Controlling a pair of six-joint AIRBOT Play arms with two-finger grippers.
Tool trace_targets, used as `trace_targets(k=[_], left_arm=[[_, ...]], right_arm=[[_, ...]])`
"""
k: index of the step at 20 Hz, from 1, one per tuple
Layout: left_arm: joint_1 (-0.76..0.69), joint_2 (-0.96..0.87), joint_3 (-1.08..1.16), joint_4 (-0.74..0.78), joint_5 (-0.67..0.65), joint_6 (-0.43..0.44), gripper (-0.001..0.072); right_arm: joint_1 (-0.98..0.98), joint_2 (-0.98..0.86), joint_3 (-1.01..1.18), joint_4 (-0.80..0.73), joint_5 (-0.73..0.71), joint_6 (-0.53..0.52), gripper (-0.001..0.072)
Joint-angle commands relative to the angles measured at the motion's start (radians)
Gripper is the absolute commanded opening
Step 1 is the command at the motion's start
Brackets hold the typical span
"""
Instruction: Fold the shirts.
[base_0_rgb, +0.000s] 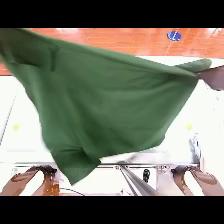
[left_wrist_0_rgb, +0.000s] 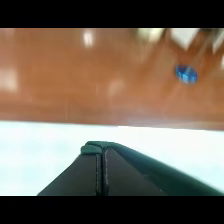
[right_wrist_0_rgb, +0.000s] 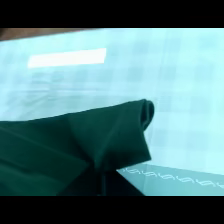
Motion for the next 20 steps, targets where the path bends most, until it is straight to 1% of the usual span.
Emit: trace_targets(k=[1,3,4,5,6,7,8,9,10,11,12,13,15,16,17,18,19,20], left_arm=[[-0.113,-0.208,-0.053,-0.011,0.206,0.009,0.0020],[-0.152,-0.306,-0.052,-0.015,0.317,-0.003,0.0020],[-0.159,-0.348,-0.047,-0.014,0.335,-0.028,0.0020],[-0.159,-0.390,-0.044,-0.015,0.340,-0.070,0.0020],[-0.159,-0.428,-0.045,-0.015,0.336,-0.133,0.0021],[-0.159,-0.458,-0.045,-0.015,0.324,-0.187,0.0021],[-0.160,-0.485,-0.045,-0.015,0.304,-0.244,0.0021],[-0.165,-0.507,-0.045,-0.019,0.282,-0.285,0.0021],[-0.170,-0.527,-0.045,-0.031,0.253,-0.306,0.0026],[-0.173,-0.543,-0.045,-0.045,0.224,-0.306,0.0146],[-0.176,-0.555,-0.044,-0.050,0.201,-0.297,0.0501],[-0.166,-0.558,-0.043,-0.027,0.153,-0.270,0.0507],[-0.096,-0.551,-0.034,0.053,-0.007,-0.243,0.0506],[-0.042,-0.542,-0.033,0.080,-0.116,-0.206,0.0506],[0.016,-0.534,-0.034,0.087,-0.233,-0.118,0.0506],[0.069,-0.525,-0.040,0.086,-0.324,-0.056,0.0505],[0.118,-0.510,-0.058,0.083,-0.391,-0.028,0.0505],[0.165,-0.485,-0.101,0.082,-0.441,-0.014,0.0505]], right_arm=[[0.086,-0.234,-0.099,0.056,-0.275,-0.081,0.0025],[0.113,-0.429,-0.030,0.064,-0.394,-0.072,0.0025],[0.113,-0.533,0.035,0.101,-0.416,-0.071,0.0025],[0.112,-0.626,0.107,0.132,-0.424,-0.071,0.0025],[0.109,-0.723,0.196,0.153,-0.414,-0.060,0.0025],[0.109,-0.804,0.279,0.164,-0.393,-0.026,0.0026],[0.110,-0.880,0.362,0.160,-0.371,0.033,0.0026],[0.110,-0.943,0.431,0.161,-0.353,0.073,0.0031],[0.110,-0.990,0.480,0.161,-0.340,0.093,0.0156],[0.110,-1.024,0.512,0.167,-0.325,0.103,0.0397],[0.103,-1.042,0.534,0.169,-0.298,0.099,0.0418],[0.089,-1.043,0.549,0.169,-0.259,0.090,0.0418],[0.041,-1.011,0.555,0.148,-0.133,0.040,0.0418],[0.007,-0.985,0.554,0.098,-0.058,0.042,0.0417],[-0.029,-0.954,0.551,0.038,0.018,0.040,0.0417],[-0.068,-0.912,0.530,-0.034,0.076,0.041,0.0417],[-0.101,-0.863,0.484,-0.084,0.101,0.041,0.0417],[-0.137,-0.797,0.401,-0.118,0.096,0.040,0.0417]])
